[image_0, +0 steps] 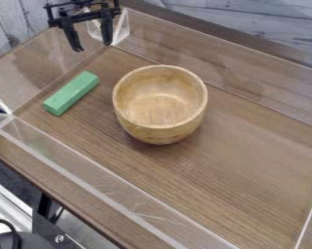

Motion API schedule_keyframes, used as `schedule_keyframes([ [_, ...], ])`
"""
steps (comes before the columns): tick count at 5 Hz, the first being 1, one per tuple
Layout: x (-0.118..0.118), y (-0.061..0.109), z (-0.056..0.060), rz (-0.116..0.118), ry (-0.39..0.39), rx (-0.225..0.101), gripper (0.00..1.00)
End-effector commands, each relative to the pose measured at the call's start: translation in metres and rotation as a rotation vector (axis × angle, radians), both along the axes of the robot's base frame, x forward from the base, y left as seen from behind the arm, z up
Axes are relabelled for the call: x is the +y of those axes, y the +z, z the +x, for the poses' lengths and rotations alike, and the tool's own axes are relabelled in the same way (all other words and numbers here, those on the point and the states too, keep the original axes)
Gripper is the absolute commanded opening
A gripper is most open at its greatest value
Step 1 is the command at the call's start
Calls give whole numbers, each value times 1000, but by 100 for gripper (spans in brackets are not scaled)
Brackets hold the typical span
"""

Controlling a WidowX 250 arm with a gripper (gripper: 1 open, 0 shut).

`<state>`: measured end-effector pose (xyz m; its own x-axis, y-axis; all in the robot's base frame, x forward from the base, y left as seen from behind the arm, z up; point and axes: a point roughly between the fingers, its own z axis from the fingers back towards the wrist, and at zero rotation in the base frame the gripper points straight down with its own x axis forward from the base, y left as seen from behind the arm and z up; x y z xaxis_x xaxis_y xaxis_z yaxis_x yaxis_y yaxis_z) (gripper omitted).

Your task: Remove the green block from inside the brown bowl and put it on the table

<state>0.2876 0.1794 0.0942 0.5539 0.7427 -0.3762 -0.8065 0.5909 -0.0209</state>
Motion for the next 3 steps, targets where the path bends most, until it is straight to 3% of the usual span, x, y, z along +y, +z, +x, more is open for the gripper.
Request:
schedule_keyframes([
  [1, -8, 24, -2, 20, -21, -74, 0],
  [2, -21, 37, -11, -24, -36, -108, 0],
  [3, -35, 54, -10, -52, -108, -146, 0],
])
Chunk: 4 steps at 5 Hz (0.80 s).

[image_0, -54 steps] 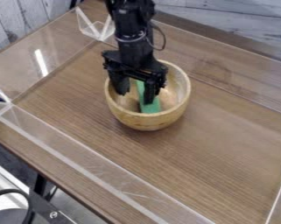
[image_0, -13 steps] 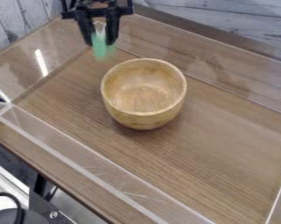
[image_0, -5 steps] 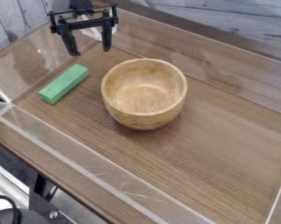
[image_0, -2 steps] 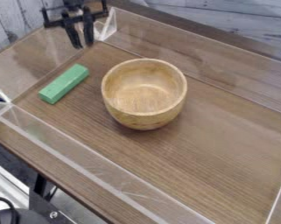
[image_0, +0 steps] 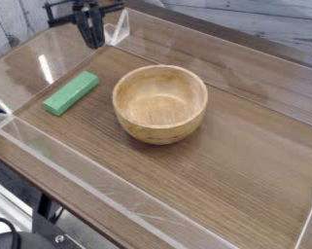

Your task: Remove the green block from inside the brown bowl and put it on the table

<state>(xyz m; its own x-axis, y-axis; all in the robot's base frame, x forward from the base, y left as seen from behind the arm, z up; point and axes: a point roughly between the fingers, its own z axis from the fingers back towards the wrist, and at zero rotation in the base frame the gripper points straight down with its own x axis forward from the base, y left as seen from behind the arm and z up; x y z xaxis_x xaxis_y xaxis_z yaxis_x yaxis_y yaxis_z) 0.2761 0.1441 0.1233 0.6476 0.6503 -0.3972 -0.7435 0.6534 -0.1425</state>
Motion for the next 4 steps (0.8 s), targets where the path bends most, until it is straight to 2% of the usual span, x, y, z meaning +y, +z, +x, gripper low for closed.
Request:
schedule_keyframes([
  [1, -27, 32, 2, 28, -117, -95, 0],
  [3, -90, 42, -1, 16, -437, -100, 0],
  [4, -100, 42, -10, 30, -460, -80, 0],
])
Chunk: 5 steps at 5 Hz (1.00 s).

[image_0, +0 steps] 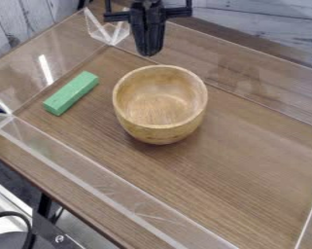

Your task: Remove the green block from inside the brown bowl and put it on the table

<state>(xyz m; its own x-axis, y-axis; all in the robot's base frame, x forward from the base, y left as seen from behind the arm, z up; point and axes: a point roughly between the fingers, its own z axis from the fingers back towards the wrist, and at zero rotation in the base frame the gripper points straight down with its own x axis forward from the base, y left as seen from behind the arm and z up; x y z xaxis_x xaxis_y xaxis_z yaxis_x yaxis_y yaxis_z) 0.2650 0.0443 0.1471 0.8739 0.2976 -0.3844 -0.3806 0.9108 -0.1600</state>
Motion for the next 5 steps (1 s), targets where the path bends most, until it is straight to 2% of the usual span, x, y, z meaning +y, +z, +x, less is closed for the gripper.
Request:
schedule_keyframes([
  [1, 4, 13, -4, 54, 2, -41, 0],
  [2, 2, -6, -7, 63, -10, -38, 0],
  [3, 3, -31, -11, 73, -11, -43, 0],
  [4, 2, -47, -11, 98, -11, -66, 0],
  [5, 0, -57, -7, 122, -15, -88, 0],
])
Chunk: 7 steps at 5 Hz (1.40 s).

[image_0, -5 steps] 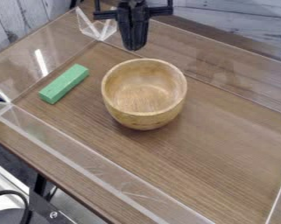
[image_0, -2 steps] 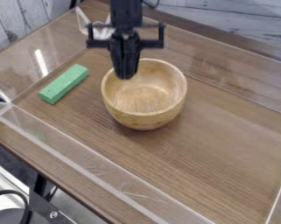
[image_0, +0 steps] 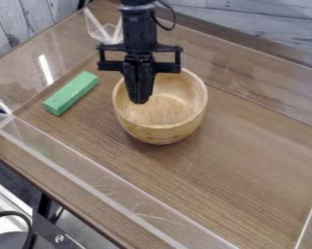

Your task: Remove the green block from inside the brown bowl and put it on the table

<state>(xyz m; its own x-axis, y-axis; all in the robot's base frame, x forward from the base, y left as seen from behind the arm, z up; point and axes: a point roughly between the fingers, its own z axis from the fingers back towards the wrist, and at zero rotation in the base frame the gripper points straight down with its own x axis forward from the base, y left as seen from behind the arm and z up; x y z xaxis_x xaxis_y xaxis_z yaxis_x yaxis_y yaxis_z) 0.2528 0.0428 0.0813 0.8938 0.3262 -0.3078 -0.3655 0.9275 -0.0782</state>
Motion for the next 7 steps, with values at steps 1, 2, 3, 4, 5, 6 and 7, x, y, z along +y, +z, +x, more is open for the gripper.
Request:
schedule_keyframes([
  [1, 4, 3, 11, 20, -57, -24, 0],
  [2, 4, -10, 11, -18, -101, -10, 0],
  [3, 3, -6, 6, -33, -118, -29, 100],
  [4, 1, 9, 2, -50, -134, -58, 100],
  [5, -7, 16, 3, -44, -159, -49, 100],
  [6, -23, 17, 10, -40, -219, -42, 100],
  [7, -33, 23, 34, -52, -287, -69, 100],
])
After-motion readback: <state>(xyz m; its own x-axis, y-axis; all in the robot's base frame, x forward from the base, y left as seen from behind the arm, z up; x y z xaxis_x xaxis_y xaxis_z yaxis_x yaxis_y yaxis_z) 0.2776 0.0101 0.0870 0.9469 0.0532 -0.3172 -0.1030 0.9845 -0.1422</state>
